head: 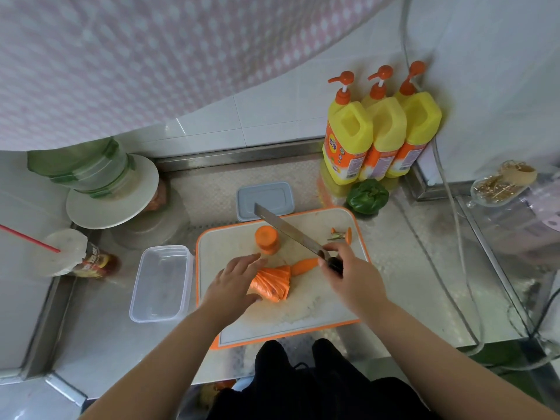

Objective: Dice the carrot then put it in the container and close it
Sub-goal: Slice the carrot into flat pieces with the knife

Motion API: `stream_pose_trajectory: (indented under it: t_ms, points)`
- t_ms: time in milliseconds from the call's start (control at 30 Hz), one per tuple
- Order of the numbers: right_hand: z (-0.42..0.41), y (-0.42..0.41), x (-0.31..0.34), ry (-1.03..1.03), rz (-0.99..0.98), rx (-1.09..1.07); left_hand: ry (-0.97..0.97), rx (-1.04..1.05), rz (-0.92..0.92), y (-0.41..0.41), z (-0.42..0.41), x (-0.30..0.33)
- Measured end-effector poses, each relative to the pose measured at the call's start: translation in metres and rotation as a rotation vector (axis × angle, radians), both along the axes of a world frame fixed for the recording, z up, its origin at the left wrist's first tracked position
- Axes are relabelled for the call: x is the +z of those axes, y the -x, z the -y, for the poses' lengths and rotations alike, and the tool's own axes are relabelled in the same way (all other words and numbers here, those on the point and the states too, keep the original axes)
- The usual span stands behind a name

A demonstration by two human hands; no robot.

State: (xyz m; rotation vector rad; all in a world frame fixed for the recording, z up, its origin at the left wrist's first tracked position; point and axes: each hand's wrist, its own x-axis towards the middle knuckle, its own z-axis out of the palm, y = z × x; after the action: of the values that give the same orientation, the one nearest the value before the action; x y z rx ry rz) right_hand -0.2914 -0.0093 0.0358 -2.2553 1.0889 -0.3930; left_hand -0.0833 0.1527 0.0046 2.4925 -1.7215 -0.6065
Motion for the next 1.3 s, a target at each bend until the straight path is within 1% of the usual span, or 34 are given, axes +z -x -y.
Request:
stream_pose_trajectory:
  t_ms: [100, 200, 467, 733, 967, 1067, 1167, 1300]
  points:
    - [-0.001, 0.002, -0.004, -0.03, -0.017, -0.05, 0.038, -0.034, 0.013, -0.001, 0.006, -0.013]
    - [-0.006, 0.006, -0.007, -0.088, -0.032, -0.078, 0.09, -0.129, 0.05, -0.005, 0.003, -0.024]
    - [-0.022, 0.016, -0.021, -0.02, -0.052, -0.03, 0.217, -0.2, 0.074, -0.011, -0.002, -0.039]
    - [-0.025, 0.021, -0.025, -0.069, -0.093, -0.031, 0.208, -0.233, 0.1, -0.015, 0.0, -0.041]
    - [-0.028, 0.022, -0.028, -0.053, -0.089, 0.005, 0.202, -0.213, 0.025, -0.021, -0.01, -0.054]
    - [-0.028, 0.022, -0.028, -0.05, -0.093, 0.023, 0.23, -0.239, 0.038, -0.023, -0.008, -0.056]
    - [-0.027, 0.022, -0.029, -0.039, -0.098, 0.028, 0.155, -0.264, 0.035, -0.025, -0.006, -0.051]
    - [-0.027, 0.022, -0.029, -0.035, -0.09, 0.037, -0.137, -0.208, -0.072, -0.025, -0.006, -0.037]
